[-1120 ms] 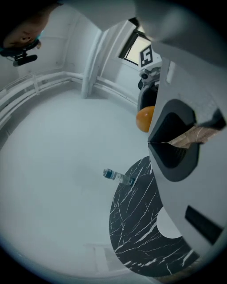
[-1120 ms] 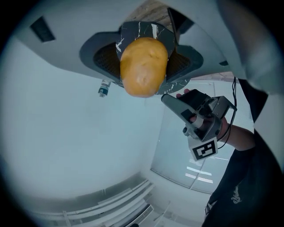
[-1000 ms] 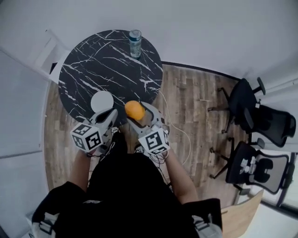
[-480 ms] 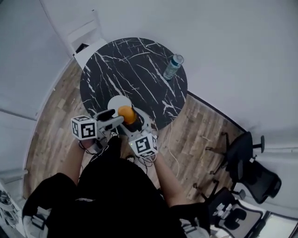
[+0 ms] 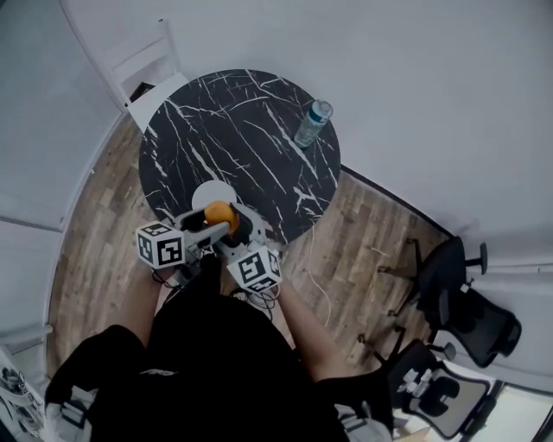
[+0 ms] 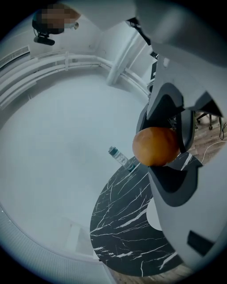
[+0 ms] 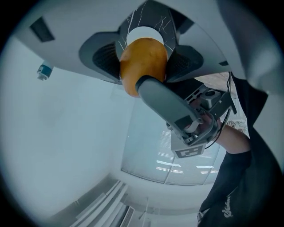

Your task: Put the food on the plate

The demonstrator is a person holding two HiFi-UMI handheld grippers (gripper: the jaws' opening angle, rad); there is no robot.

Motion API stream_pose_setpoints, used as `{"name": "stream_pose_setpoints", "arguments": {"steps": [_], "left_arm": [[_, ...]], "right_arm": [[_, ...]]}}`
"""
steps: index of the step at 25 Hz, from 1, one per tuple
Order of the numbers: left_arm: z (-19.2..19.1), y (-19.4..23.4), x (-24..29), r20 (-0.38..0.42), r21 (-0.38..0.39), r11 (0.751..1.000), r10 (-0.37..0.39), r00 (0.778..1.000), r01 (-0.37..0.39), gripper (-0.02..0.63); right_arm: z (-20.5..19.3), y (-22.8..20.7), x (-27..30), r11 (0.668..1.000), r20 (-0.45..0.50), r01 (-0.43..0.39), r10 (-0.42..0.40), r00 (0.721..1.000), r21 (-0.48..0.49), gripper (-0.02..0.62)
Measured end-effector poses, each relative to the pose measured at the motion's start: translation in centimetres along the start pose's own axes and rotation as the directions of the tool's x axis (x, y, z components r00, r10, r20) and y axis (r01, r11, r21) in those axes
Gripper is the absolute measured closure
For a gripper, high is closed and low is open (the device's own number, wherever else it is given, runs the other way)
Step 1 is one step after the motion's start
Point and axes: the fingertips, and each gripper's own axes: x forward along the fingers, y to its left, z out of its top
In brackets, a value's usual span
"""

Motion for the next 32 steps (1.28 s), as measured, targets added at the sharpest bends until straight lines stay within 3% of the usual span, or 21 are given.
{"name": "stream_pose_setpoints", "arguments": {"steps": [4, 14, 15, 18, 22, 25, 29, 30, 32], "left_arm": [[-0.1, 1.3, 0.5, 0.004, -0.030, 0.999, 0.023, 1.000, -0.023, 0.347], [0.5, 5.9, 0.5, 0.003, -0.080, 0.990, 0.120, 0.993, -0.120, 0.347], [0.7, 6.4, 0.3, 0.004, -0.081, 0.988, 0.129, 0.992, -0.128, 0.347], [1.6, 7.9, -0.3, 0.018, -0.079, 0.984, 0.162, 0.987, -0.160, 0.347], [2.7, 10.1, -0.7, 0.006, 0.021, 0.969, 0.247, 0.969, -0.247, 0.347], [3.4, 11.7, -0.8, -0.019, 0.183, 0.927, 0.337, 0.941, -0.328, 0.347], [3.1, 13.7, -0.1, -0.074, 0.465, 0.803, 0.454, 0.888, -0.372, 0.347], [3.0, 14.2, 0.2, -0.086, 0.502, 0.782, 0.470, 0.878, -0.369, 0.347], [2.8, 15.4, 0.9, -0.106, 0.535, 0.764, 0.485, 0.868, -0.362, 0.347]], "right_arm": [[-1.0, -0.4, 0.1, 0.999, -0.023, 0.005, -0.005, 1.000, 0.039, 0.279], [-3.6, -1.4, 0.7, 0.982, -0.066, 0.001, 0.012, 0.998, 0.189, 0.282], [-3.8, -1.3, 0.8, 0.977, -0.069, -0.008, 0.023, 0.997, 0.213, 0.312], [-5.2, -1.7, 1.0, 0.960, -0.095, 0.017, 0.010, 0.995, 0.279, 0.568], [-7.7, -3.0, 1.8, 0.944, -0.185, 0.098, -0.041, 0.982, 0.314, 0.592], [-8.1, -3.6, 2.4, 0.932, -0.196, 0.108, -0.040, 0.980, 0.346, 0.592], [-8.6, -4.4, 3.2, 0.927, -0.224, 0.132, -0.054, 0.973, 0.352, 0.592], [-8.8, -4.6, 3.4, 0.924, -0.231, 0.139, -0.057, 0.971, 0.355, 0.592], [-8.9, -5.1, 3.7, 0.920, -0.239, 0.151, -0.064, 0.969, 0.362, 0.592]]}}
